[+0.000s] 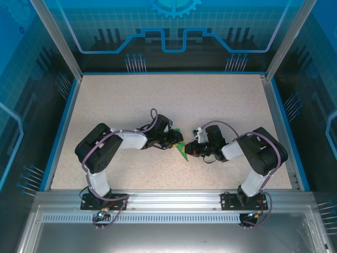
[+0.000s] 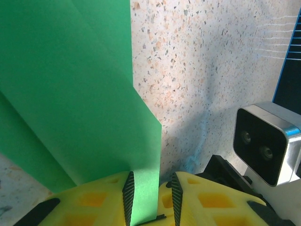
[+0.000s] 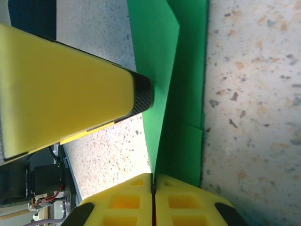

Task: Fold a paper plane with a square sheet of paper (pick it up from the middle)
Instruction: Fold the wing for the fifth time at the center of the table.

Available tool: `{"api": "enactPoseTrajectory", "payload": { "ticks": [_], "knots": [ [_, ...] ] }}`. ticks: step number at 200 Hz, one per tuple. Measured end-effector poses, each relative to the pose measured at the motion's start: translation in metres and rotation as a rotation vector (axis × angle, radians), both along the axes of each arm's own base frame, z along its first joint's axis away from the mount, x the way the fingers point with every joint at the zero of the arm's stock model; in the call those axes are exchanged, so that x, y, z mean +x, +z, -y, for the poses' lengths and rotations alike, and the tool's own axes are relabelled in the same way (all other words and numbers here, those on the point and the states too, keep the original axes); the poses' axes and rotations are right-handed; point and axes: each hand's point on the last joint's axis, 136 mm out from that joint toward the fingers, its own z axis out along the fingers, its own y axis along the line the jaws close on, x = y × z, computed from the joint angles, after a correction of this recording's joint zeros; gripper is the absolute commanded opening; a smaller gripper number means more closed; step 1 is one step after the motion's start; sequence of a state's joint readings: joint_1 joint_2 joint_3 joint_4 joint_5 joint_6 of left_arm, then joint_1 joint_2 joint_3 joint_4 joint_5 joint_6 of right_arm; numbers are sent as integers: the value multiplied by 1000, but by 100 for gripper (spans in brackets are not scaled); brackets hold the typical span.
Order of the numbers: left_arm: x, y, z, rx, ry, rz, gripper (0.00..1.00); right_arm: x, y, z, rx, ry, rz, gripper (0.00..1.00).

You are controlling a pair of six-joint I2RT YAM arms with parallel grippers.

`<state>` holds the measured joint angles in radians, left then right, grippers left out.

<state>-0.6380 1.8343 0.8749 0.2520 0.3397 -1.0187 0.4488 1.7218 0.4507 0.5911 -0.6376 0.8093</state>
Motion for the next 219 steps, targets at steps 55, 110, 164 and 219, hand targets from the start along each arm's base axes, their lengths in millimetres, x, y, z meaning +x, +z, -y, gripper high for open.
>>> {"api": "enactPoseTrajectory", "payload": {
  "ticks": [55,110,164,219],
  "knots": [
    [1,-9,1,7,-2,-4,31,0,-2,1,-12,-12,-34,7],
    [2,-8,1,7,-4,0,31,1,4,1,-11,-15,-35,24],
    [3,-9,2,8,-4,-1,31,0,4,6,-86,3,-6,29],
    [5,-10,3,9,-4,-2,30,-1,2,4,-152,34,15,23]
  ]
}}
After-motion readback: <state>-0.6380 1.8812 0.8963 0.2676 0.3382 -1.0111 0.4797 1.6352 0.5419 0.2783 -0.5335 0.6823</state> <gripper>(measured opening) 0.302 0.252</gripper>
